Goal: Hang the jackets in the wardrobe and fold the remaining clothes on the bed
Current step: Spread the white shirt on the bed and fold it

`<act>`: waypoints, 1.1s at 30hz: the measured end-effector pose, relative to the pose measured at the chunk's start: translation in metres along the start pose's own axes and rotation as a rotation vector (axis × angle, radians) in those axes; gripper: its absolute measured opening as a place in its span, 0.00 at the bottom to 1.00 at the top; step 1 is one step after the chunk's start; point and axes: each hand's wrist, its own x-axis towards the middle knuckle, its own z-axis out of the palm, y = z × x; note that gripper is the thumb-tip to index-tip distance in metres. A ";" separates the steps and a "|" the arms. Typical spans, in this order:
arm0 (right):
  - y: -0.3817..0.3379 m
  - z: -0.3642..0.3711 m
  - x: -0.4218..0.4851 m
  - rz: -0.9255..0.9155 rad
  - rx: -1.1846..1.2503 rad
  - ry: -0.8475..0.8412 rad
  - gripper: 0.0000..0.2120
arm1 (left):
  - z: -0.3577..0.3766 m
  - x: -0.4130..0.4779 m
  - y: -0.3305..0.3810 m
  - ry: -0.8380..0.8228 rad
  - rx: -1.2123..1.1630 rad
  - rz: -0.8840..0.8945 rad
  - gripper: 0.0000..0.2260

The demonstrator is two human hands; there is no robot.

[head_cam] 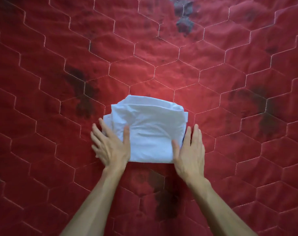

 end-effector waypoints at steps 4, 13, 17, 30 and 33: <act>-0.012 -0.010 -0.023 0.161 0.398 -0.085 0.24 | -0.032 -0.017 -0.014 -0.227 -0.182 -0.213 0.41; -0.031 -0.081 -0.080 0.548 1.032 -0.480 0.13 | -0.155 -0.060 -0.042 -0.741 -0.868 -0.409 0.15; -0.048 -0.166 -0.134 0.346 1.205 -0.745 0.18 | -0.235 -0.121 -0.061 -0.730 -1.090 -0.317 0.18; -0.128 -0.384 -0.368 -0.332 0.976 -1.244 0.32 | -0.478 -0.400 -0.164 -0.319 -1.543 0.012 0.23; -0.171 -0.393 -0.427 -0.472 0.874 -1.263 0.27 | -0.507 -0.449 -0.208 -0.158 -1.634 0.006 0.22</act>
